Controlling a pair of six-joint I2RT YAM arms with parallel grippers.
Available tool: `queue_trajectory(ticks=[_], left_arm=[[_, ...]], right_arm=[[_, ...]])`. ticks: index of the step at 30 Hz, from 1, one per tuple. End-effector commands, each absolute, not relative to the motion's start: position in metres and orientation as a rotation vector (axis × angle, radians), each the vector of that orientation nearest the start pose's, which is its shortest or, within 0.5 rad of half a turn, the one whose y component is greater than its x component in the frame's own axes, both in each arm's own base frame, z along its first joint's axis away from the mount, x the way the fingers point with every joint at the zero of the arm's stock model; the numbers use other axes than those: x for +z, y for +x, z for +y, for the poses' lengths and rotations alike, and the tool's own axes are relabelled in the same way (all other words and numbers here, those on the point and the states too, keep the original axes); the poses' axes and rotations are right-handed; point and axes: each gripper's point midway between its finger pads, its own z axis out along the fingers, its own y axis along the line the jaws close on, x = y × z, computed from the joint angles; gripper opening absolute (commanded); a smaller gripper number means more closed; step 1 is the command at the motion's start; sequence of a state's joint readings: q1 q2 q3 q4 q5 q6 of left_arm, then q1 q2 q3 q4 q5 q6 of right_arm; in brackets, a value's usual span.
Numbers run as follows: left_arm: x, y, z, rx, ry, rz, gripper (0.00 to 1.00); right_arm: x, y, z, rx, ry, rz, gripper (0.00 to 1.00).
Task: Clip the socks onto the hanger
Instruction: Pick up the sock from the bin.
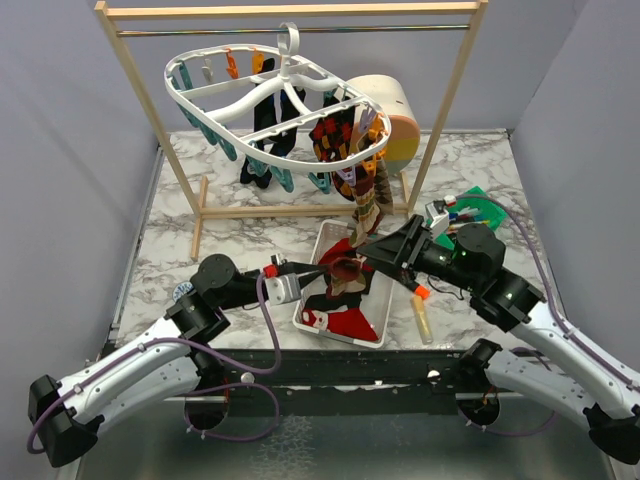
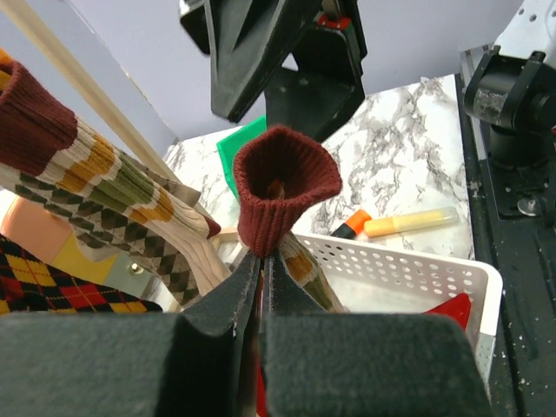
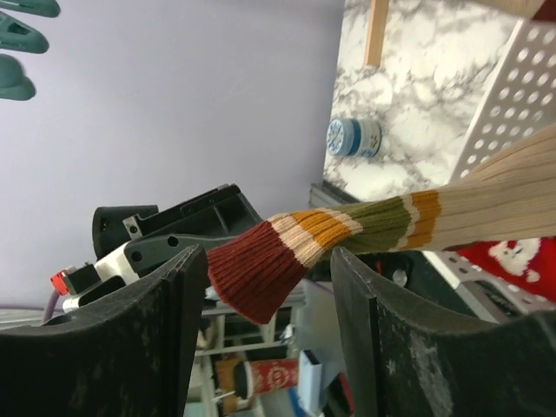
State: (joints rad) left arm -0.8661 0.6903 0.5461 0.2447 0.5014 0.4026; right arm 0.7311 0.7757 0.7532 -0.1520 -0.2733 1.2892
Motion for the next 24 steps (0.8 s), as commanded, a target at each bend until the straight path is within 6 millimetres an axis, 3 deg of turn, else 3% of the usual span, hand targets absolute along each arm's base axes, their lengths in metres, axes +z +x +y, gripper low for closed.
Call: queue_trajectory(ticks=[1, 7, 11, 17, 24], left_arm=[[0.300, 0.147, -0.271, -0.770, 1.105, 0.994, 0.00], [0.294, 0.155, -0.262, -0.820, 0.947, 1.114, 0.00], [0.291, 0.159, -0.260, -0.895, 0.826, 1.199, 0.00], [0.303, 0.170, -0.257, -0.925, 0.687, 1.256, 0.00], [0.339, 0.185, -0.247, -0.871, 0.577, 1.205, 0.00]], right_arm=[[0.303, 0.178, 0.237, 1.337, 0.266, 2.037, 0.65], [0.317, 0.189, 0.194, 0.984, 0.083, 1.949, 0.65], [0.326, 0.197, 0.179, 0.811, -0.057, 1.895, 0.65], [0.344, 0.214, 0.182, 0.736, -0.161, 1.772, 0.65], [0.385, 0.226, 0.207, 0.778, -0.292, 1.578, 0.66]])
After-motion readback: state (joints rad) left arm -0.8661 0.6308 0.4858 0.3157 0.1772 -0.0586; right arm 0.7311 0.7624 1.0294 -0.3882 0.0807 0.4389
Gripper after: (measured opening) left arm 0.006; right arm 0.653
